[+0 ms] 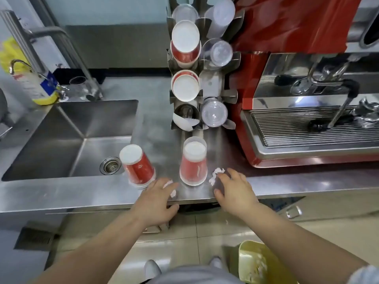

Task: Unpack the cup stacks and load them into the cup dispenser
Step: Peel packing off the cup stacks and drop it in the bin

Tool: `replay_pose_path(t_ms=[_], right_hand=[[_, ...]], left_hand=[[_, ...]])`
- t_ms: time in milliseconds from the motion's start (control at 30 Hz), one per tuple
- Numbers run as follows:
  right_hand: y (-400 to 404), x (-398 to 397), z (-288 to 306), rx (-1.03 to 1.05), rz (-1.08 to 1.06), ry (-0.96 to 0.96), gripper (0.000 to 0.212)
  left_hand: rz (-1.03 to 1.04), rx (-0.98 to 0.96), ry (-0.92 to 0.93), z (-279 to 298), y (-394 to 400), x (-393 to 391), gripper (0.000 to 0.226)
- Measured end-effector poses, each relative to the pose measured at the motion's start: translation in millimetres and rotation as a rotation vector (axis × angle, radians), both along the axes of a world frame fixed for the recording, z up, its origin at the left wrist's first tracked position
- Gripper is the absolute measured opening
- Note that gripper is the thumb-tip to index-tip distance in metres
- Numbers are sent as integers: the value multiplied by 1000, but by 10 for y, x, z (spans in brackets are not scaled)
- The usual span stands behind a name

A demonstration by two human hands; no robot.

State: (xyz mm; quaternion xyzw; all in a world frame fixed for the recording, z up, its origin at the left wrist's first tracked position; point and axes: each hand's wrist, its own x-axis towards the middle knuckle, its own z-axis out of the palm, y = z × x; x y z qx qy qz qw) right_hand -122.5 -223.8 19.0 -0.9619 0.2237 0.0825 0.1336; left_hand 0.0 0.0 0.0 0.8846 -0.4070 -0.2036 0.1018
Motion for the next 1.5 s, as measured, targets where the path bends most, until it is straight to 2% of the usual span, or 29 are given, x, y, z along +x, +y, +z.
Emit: replay_pose_path(t_ms=[167,300,467,733,967,1500], right_hand=[[-185,228,6,70,-129,32,48],[-253,369,-46,68,-167,94,54],[-235,457,-161,86,-161,108,57],[-220,495,-285,122,-150,51,39],[-210,495,-349,150,-129,-27,26],[-143,521,-242,179,-76,-7,28]], left_hand=[[77,-7,-10,-51,-120,72,60],[127,-10,-82,-112,-185,98,44],[149,-47,-59,-207,-175,112,44],[138,-92,-57,-269,-181,177,37],[120,-181,-3,-345,-182,180,22],[10,-282,20,-311,-148,213,20]])
